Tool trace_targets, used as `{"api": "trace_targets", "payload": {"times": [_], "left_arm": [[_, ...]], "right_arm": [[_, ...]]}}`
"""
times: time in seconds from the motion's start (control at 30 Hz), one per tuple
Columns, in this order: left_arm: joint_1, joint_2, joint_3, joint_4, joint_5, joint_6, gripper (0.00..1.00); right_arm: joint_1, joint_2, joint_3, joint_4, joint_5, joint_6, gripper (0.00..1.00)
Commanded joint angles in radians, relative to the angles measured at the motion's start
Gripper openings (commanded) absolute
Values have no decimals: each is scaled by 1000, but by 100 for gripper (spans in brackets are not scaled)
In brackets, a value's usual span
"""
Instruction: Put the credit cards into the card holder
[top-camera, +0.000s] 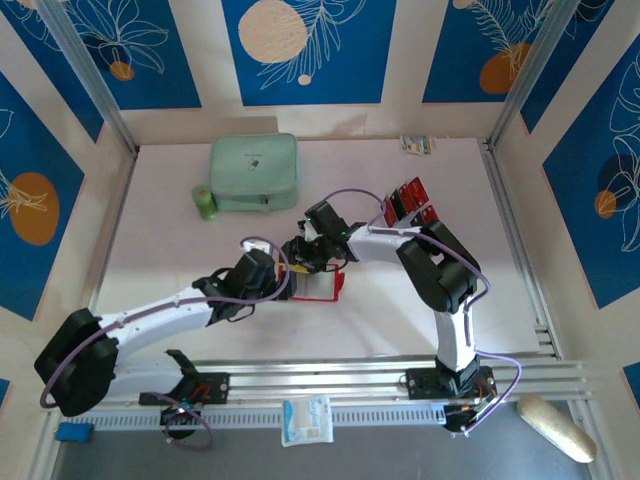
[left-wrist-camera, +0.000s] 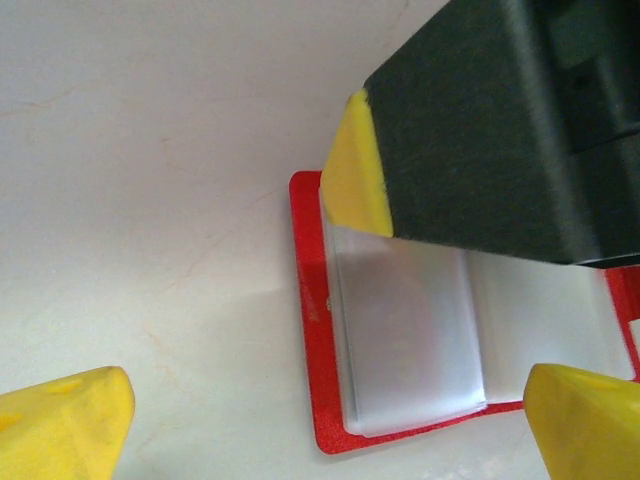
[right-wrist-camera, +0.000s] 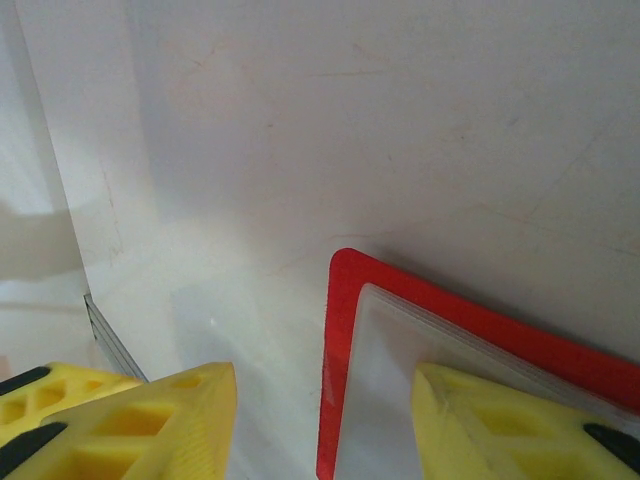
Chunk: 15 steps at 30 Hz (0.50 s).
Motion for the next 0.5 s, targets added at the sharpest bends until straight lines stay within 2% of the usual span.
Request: {"api": "trace_targets", "payload": {"times": [0.0,0.23,0.47], "left_arm": [[9,46,-4,31,-12,17,100],[9,156,15,63,-43,33,100],[10,186,-5,50,-99,20,100]], "right_arm": [[2,-1,1,10,-28,17,50],[0,-3,-7,24,-36,25,49],[-21,-71,-17,3,-42,3,49]]}}
